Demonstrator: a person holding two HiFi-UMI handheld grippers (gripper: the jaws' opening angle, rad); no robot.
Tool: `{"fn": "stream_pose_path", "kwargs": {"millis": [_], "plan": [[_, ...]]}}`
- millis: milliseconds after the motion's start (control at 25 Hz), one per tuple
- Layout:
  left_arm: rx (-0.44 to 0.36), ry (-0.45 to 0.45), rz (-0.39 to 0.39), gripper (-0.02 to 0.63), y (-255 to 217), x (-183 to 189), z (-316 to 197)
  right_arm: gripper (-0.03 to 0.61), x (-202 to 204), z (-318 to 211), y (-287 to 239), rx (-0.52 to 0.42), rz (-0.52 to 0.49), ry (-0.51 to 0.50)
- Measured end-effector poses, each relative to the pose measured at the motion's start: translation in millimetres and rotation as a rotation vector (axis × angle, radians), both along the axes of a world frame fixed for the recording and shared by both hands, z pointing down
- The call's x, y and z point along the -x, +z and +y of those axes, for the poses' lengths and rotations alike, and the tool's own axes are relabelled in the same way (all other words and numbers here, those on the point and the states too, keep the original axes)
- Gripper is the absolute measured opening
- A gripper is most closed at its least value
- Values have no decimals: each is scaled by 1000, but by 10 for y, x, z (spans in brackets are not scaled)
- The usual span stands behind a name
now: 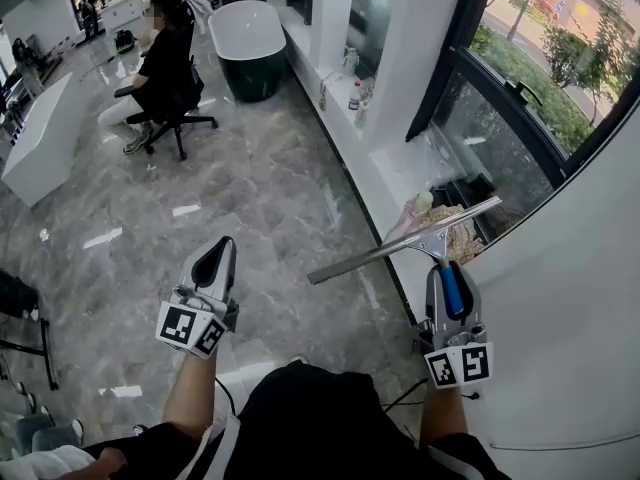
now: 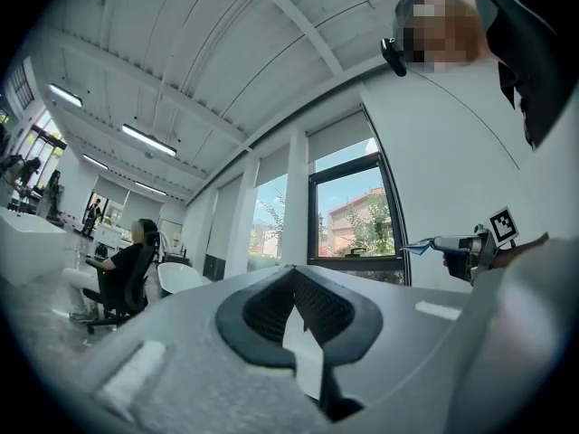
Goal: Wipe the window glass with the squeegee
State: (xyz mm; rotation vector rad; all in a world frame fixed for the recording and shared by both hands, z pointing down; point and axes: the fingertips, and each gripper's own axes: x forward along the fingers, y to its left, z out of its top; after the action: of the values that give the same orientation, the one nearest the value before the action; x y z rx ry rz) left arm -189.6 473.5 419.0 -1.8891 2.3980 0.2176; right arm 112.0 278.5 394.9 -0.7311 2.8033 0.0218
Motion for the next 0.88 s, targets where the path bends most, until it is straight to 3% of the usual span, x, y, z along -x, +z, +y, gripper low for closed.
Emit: {"fn": "stream_pose_path", "kwargs": {"millis": [400,880], "plan": [[-4,-65,46,0,156,515,108,132,737,-188,83,4,65,-59],[29,-104,15,0,148,1015,-647,132,1496,-1107,162,26,41,-125]]}}
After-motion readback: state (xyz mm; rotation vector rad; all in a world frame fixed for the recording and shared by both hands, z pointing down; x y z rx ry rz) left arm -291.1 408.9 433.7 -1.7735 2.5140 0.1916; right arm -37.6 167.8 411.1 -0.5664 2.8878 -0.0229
